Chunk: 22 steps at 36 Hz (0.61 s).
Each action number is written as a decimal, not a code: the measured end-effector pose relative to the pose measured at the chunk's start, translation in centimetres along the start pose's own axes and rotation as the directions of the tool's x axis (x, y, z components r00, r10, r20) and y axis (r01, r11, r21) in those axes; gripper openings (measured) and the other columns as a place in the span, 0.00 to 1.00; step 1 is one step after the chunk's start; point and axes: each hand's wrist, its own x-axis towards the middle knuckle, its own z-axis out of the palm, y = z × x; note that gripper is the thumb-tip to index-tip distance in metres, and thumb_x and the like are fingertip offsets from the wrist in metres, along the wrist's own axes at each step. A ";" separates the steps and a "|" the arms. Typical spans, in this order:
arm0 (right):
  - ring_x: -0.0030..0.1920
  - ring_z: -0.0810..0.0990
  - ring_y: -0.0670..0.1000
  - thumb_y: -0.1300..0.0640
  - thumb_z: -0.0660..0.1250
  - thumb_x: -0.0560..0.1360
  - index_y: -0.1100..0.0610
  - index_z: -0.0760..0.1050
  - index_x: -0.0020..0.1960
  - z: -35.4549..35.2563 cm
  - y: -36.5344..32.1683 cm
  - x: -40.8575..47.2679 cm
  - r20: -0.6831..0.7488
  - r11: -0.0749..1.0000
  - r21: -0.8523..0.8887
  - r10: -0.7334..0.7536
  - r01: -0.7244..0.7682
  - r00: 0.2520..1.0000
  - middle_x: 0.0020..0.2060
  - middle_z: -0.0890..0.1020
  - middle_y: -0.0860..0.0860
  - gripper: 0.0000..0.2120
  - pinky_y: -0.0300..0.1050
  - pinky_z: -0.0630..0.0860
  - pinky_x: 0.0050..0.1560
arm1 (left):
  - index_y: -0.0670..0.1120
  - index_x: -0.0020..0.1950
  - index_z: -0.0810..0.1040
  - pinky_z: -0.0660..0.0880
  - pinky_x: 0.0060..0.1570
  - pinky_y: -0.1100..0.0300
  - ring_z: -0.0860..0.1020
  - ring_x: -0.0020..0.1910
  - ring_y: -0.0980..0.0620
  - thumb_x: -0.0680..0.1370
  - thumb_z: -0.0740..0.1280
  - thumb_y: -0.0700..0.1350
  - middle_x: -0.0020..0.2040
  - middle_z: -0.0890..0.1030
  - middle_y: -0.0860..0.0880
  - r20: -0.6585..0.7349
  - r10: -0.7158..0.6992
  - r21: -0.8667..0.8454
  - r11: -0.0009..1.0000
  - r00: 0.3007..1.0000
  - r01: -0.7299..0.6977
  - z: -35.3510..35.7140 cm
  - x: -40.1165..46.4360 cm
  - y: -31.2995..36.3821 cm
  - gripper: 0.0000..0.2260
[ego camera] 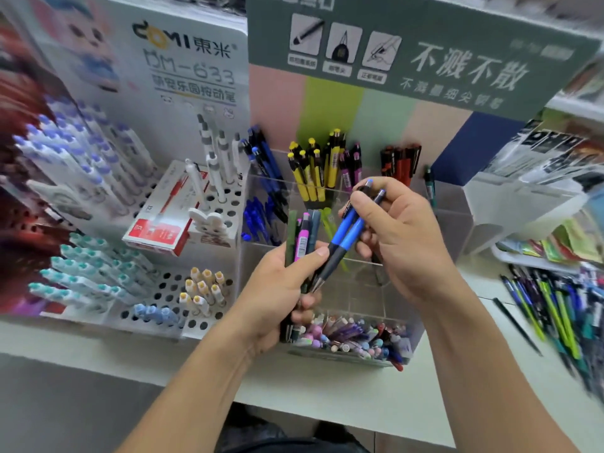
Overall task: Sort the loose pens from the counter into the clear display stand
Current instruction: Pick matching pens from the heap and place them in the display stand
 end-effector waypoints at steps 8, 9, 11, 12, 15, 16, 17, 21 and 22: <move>0.39 0.83 0.52 0.61 0.65 0.82 0.59 0.69 0.54 3.8 -6.7 5.2 -0.064 0.703 -0.309 -0.687 0.640 0.724 0.42 0.81 0.56 0.04 0.52 0.79 0.35 | 0.43 0.52 0.73 0.60 0.18 0.66 0.62 0.22 0.57 0.82 0.65 0.45 0.37 0.75 0.49 0.022 0.059 -0.041 0.997 0.998 -0.058 -2.9 -0.7 0.6 0.05; 0.41 0.83 0.53 0.60 0.66 0.82 0.58 0.70 0.54 4.5 -6.7 6.0 -0.035 0.661 -0.369 -0.712 0.653 0.701 0.42 0.81 0.53 0.05 0.54 0.80 0.39 | 0.44 0.52 0.73 0.60 0.19 0.66 0.62 0.22 0.57 0.82 0.66 0.46 0.35 0.74 0.50 0.008 0.056 -0.055 0.997 0.998 -0.055 -3.1 -0.7 0.6 0.06; 0.41 0.82 0.48 0.59 0.67 0.80 0.62 0.73 0.56 6.1 -6.2 7.2 0.036 0.595 -0.486 -0.718 0.640 0.695 0.41 0.79 0.46 0.07 0.52 0.80 0.44 | 0.45 0.52 0.74 0.60 0.19 0.66 0.63 0.23 0.57 0.81 0.67 0.46 0.34 0.73 0.50 -0.015 0.042 -0.087 0.995 0.999 -0.043 -3.5 -0.7 0.6 0.06; 0.41 0.81 0.44 0.60 0.67 0.80 0.64 0.74 0.57 6.8 -5.8 7.6 0.075 0.563 -0.537 -0.710 0.628 0.700 0.42 0.78 0.43 0.09 0.47 0.80 0.45 | 0.45 0.52 0.74 0.60 0.19 0.66 0.63 0.23 0.57 0.81 0.67 0.46 0.34 0.73 0.50 -0.021 0.033 -0.104 0.994 0.999 -0.035 -3.7 -0.7 0.6 0.05; 0.42 0.81 0.44 0.61 0.68 0.79 0.61 0.75 0.63 8.0 -4.3 8.4 0.205 0.493 -0.637 -0.632 0.593 0.747 0.45 0.82 0.44 0.14 0.45 0.80 0.48 | 0.44 0.55 0.75 0.60 0.19 0.65 0.64 0.24 0.56 0.82 0.63 0.42 0.34 0.73 0.50 -0.023 0.003 -0.152 0.988 1.000 -0.006 -4.1 -0.8 0.7 0.04; 0.43 0.82 0.49 0.60 0.68 0.79 0.59 0.75 0.63 8.1 -3.7 8.7 0.250 0.468 -0.670 -0.588 0.576 0.769 0.46 0.84 0.48 0.13 0.50 0.80 0.49 | 0.44 0.55 0.75 0.60 0.19 0.65 0.64 0.24 0.56 0.83 0.62 0.41 0.35 0.73 0.50 -0.014 -0.004 -0.163 0.987 1.000 0.001 -4.2 -0.9 0.8 0.04; 0.44 0.82 0.54 0.58 0.68 0.79 0.58 0.77 0.61 8.1 -3.1 9.0 0.287 0.433 -0.705 -0.550 0.562 0.784 0.46 0.85 0.52 0.11 0.54 0.79 0.48 | 0.44 0.55 0.75 0.60 0.19 0.65 0.64 0.24 0.55 0.83 0.61 0.41 0.35 0.73 0.49 -0.001 -0.006 -0.171 0.985 1.000 0.006 -4.2 -0.9 0.8 0.04; 0.45 0.80 0.64 0.54 0.69 0.79 0.59 0.78 0.54 8.0 -1.5 10.1 0.359 0.262 -0.821 -0.454 0.507 0.816 0.43 0.84 0.59 0.09 0.58 0.77 0.46 | 0.45 0.57 0.74 0.63 0.20 0.65 0.66 0.25 0.55 0.83 0.63 0.43 0.35 0.74 0.50 0.043 0.021 -0.162 0.987 0.999 -0.013 -4.2 -0.9 0.7 0.04; 0.46 0.79 0.64 0.54 0.69 0.79 0.60 0.78 0.53 8.1 -1.3 10.1 0.372 0.227 -0.833 -0.447 0.505 0.814 0.43 0.84 0.60 0.09 0.58 0.76 0.46 | 0.45 0.57 0.75 0.64 0.20 0.65 0.67 0.25 0.55 0.83 0.64 0.43 0.35 0.75 0.50 0.048 0.029 -0.157 0.987 0.998 -0.021 -4.2 -0.9 0.6 0.05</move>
